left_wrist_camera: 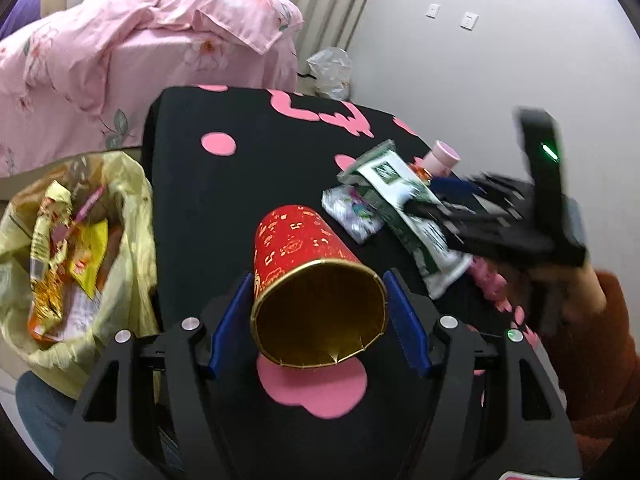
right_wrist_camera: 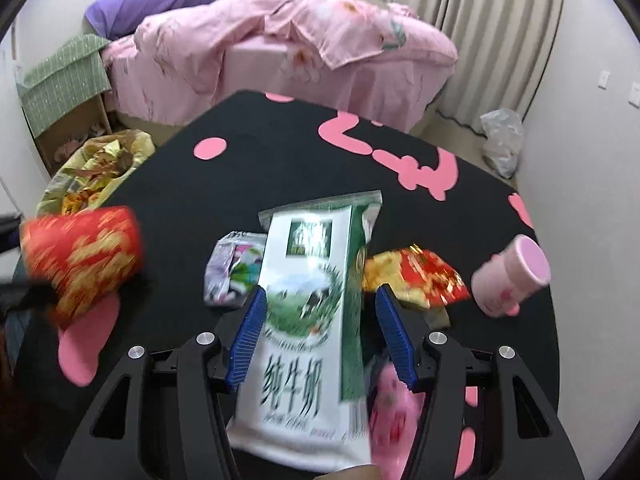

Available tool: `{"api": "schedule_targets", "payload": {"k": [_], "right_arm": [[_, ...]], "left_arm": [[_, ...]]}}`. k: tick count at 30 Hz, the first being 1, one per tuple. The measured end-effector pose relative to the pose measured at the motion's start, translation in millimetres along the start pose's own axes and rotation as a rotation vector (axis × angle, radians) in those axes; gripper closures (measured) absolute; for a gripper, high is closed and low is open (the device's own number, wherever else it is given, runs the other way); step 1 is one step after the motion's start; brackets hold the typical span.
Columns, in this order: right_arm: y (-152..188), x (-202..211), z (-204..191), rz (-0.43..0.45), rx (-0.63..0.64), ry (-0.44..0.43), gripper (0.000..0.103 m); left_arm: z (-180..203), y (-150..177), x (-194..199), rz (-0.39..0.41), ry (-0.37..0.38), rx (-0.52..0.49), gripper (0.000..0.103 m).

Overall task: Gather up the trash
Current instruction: 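Grasp the red paper cup with the left gripper while the right gripper grasps the white milk carton, then lift the red cup and milk carton and carry them toward the yellow bin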

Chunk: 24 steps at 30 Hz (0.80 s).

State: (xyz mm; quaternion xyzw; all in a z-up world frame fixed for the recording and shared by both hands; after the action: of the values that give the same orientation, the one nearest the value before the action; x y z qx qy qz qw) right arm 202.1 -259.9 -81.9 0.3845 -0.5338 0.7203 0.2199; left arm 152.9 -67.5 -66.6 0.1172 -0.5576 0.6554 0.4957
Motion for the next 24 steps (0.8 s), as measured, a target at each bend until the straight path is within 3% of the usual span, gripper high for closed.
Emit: {"api": "schedule_targets", "payload": {"k": [4,8,10,17,24], "right_arm": [[-17,-15,-7,-0.058,0.016,-0.072,0.044],[-18,-26,-18,-0.107,0.078,0.0,0.044],[-14,-24,-18,-0.097,0.072,-0.005,0.047],[6,47,4,0.136,-0.094,-0.062,0.049],[43,106,12,0.27,-0.204,-0.062,0.05]], "left_arm": [[0,5,5,-0.005,0.035,0.008,0.038],[-3,5,15,0.005,0.055,0.027,0.038],[-5,5,22,0.016,0.061,0.035,0.037],[-1,4,39,0.027,0.113,0.02,0.035],[9,4,45,0.031,0.125,0.003,0.035]]}}
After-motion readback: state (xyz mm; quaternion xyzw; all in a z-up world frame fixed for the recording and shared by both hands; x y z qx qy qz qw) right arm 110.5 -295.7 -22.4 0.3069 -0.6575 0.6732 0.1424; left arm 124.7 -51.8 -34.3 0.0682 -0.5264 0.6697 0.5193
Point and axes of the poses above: each gripper's, at about its wrist camera, not at the fingertips, and x roughly against the way its jaws point, z to its right, y to its underside, the point moved 2 cm from there along -x, roughly the way its jaws point, and after that the axes turned 4 degrees about x, right-handed, at the moved point
